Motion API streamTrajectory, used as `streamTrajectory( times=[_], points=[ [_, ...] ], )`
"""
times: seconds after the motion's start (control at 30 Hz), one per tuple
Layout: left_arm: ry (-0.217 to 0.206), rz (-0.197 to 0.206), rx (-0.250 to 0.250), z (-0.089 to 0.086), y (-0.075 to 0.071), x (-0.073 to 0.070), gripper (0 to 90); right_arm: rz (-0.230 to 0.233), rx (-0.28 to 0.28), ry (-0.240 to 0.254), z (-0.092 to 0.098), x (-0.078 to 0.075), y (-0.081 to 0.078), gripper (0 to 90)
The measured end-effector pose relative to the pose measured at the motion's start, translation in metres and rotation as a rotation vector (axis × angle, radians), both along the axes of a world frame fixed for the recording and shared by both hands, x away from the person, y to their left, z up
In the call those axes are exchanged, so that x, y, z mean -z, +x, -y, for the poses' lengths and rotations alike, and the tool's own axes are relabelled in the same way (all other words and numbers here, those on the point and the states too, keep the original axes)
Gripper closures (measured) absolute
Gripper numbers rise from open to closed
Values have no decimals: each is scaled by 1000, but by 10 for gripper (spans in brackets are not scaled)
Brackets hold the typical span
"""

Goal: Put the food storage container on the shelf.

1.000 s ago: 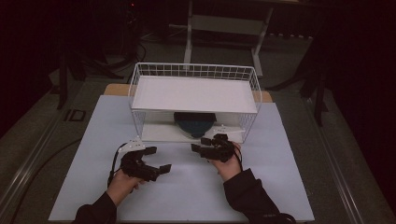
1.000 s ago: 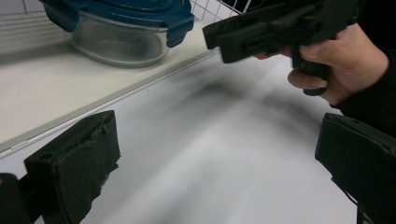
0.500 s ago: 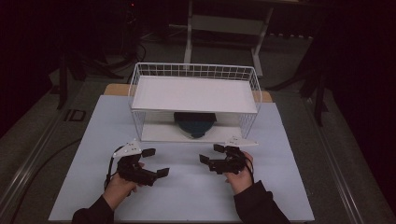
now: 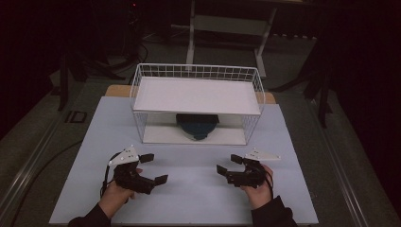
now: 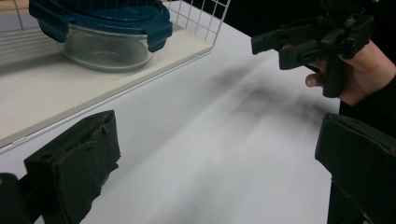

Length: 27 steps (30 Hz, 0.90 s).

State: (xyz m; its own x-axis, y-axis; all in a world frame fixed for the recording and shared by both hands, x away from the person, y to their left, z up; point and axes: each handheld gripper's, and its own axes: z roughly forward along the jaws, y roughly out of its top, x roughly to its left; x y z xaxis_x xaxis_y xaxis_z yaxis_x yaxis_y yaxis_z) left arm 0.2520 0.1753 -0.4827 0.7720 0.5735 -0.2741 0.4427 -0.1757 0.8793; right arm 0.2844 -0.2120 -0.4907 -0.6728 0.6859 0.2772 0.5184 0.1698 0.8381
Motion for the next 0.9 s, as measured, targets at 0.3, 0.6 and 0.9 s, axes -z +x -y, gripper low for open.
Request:
streamTrajectory(
  times=[0.3,0.6,0.9],
  points=[
    [14,3,6,-3,-8,3,0,-15,23,-16,20,4,-20,187],
    [16,16,6,-4,-10,3,1,16,52,-65,32,9,-22,195],
    [21,24,16,-2,-11,4,0,-1,38,-75,28,13,-21,194]
  ],
)
